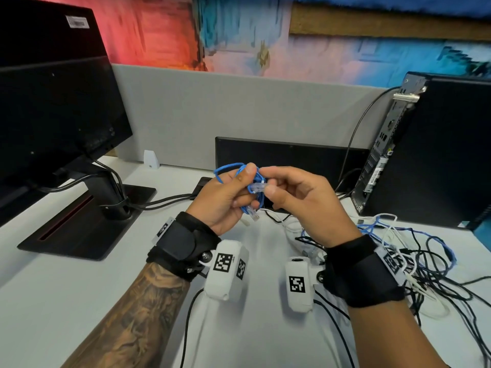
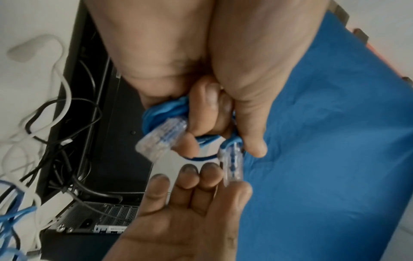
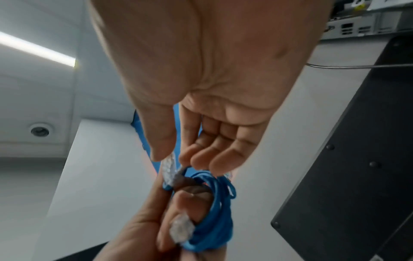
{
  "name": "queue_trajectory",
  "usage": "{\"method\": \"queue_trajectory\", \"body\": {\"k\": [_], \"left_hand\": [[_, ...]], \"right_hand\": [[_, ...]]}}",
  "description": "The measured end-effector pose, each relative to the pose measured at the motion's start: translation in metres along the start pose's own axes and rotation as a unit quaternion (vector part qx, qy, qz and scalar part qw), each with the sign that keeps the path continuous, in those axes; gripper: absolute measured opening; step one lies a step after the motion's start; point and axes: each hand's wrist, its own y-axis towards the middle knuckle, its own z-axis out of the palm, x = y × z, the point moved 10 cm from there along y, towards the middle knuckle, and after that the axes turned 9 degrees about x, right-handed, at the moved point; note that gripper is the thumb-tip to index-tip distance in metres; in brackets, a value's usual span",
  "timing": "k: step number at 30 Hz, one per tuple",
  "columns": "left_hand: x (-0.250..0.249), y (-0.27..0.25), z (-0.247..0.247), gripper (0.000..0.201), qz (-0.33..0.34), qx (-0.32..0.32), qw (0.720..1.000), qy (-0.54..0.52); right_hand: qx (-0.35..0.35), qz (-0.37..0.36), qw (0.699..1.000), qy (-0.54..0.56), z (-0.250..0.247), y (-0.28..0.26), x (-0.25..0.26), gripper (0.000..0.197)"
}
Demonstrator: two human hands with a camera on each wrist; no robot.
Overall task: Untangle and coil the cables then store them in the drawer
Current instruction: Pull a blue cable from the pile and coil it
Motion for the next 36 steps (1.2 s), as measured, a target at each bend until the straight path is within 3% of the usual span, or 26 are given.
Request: {"method": "queue_trajectory", "body": {"k": [9,12,17,20,24,27,30,32,34,36], "left_hand": [[0.016,0.002,0.004,0.036,-0.011,-0.007,0.999,-0.039],[0.025,0.003,-0.002,0.047,-0.024,-0.029,0.996,-0.087],[0.026,0.002,0.003,0.032,-0.036,-0.038,0.989,-0.140],[0.020,0.001,0.006,0.022,-0.025,-0.012,0.994,-0.106],[0.015,0.003,0.013,0.019,-0.001,-0.002,1.000,0.021],[0.013,0.002,0.000,0.029,0.006,-0.061,0.998,0.012],[0.011,-0.005,-0.029,0.048,-0.010,-0.137,0.990,-0.016],[0.005,-0.010,-0.041,0.051,-0.017,-0.155,0.988,0.000],[0.000,-0.012,-0.042,0.054,-0.028,-0.153,0.987,0.040],[-0.001,-0.011,-0.037,0.057,-0.044,-0.140,0.985,0.090]], "right_hand": [[0.020,0.038,0.997,-0.065,-0.004,0.000,-0.015,0.031],[0.020,0.036,0.998,-0.041,0.000,0.000,-0.016,0.024],[-0.001,0.027,0.999,0.026,0.002,0.001,-0.016,0.010],[-0.049,0.021,0.998,0.019,-0.014,-0.001,-0.017,0.018],[-0.087,0.025,0.996,-0.012,-0.032,-0.003,-0.019,0.021],[-0.111,0.004,0.994,-0.017,-0.041,-0.006,-0.014,0.021],[-0.168,0.007,0.984,0.062,-0.064,-0.011,-0.017,0.023],[-0.225,0.022,0.969,0.104,-0.078,-0.018,-0.027,0.031],[-0.315,0.035,0.948,0.019,-0.093,-0.030,-0.026,0.048],[-0.345,0.001,0.931,-0.118,-0.085,-0.033,-0.001,0.060]]}}
